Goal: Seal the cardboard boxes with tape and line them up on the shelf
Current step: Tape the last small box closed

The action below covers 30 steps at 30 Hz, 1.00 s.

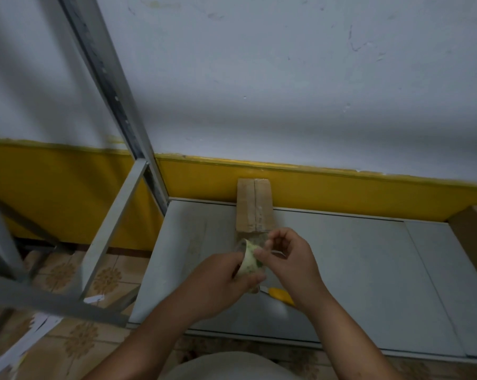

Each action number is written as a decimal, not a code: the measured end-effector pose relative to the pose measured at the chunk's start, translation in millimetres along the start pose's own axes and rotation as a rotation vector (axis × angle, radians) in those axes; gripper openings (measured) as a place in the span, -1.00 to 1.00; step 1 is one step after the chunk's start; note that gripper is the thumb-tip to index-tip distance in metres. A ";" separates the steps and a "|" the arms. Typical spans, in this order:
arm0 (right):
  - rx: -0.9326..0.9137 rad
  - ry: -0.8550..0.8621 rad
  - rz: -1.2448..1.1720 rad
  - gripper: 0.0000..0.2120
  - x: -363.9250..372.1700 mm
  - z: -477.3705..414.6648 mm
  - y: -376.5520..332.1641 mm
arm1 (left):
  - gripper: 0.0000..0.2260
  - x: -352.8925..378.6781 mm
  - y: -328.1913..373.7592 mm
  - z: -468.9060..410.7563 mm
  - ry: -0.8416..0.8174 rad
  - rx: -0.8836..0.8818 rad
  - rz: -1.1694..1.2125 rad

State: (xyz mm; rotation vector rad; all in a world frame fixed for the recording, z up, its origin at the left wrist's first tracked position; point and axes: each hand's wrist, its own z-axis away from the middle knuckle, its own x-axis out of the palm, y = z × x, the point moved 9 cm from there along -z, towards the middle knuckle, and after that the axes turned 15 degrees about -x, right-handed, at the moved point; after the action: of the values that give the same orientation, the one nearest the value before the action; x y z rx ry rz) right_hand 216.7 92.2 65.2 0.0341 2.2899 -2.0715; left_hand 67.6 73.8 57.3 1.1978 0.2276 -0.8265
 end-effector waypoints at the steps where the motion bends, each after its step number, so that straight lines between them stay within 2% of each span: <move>1: 0.003 0.021 -0.033 -0.77 -2.2 0.7 -0.1 | -0.75 -0.5 2.4 2.9 -0.014 0.030 0.017; 5: -0.033 0.085 0.032 -0.77 -11.6 -1.1 -2.9 | -0.83 -1.6 5.6 12.6 0.032 0.143 -0.014; 8: -0.010 0.072 0.093 -0.81 -10.1 -1.9 2.8 | -0.73 3.1 7.3 17.0 0.176 0.220 -0.282; 12: 0.067 0.086 0.017 -0.84 -12.0 -1.8 15.1 | -0.62 9.1 14.9 18.6 0.302 0.275 -0.572; 15: 0.124 0.087 -0.081 -0.85 -11.6 -1.0 19.6 | -0.55 12.8 25.2 23.1 0.331 0.248 -0.688; 19: 0.147 0.085 -0.121 -0.85 -13.0 0.1 17.3 | -0.61 15.4 29.8 24.5 0.325 0.148 -0.735; 22: 0.125 0.075 -0.157 -0.84 -11.0 1.9 10.1 | -0.65 17.1 24.0 16.8 0.263 0.084 -0.724; 26: 0.048 0.027 -0.141 -0.85 -5.1 2.7 -1.7 | -0.68 17.1 7.5 8.3 0.090 0.055 -0.475; 30: 0.011 -0.006 -0.185 -0.84 -1.7 5.6 -6.1 | -0.53 27.8 -2.3 1.1 -0.205 -0.079 -0.238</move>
State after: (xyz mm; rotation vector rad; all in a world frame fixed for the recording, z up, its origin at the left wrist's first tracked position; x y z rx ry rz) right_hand 218.3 86.1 70.8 -0.1900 2.3606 -2.1639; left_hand 85.1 60.1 40.4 1.0157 0.2351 -1.1314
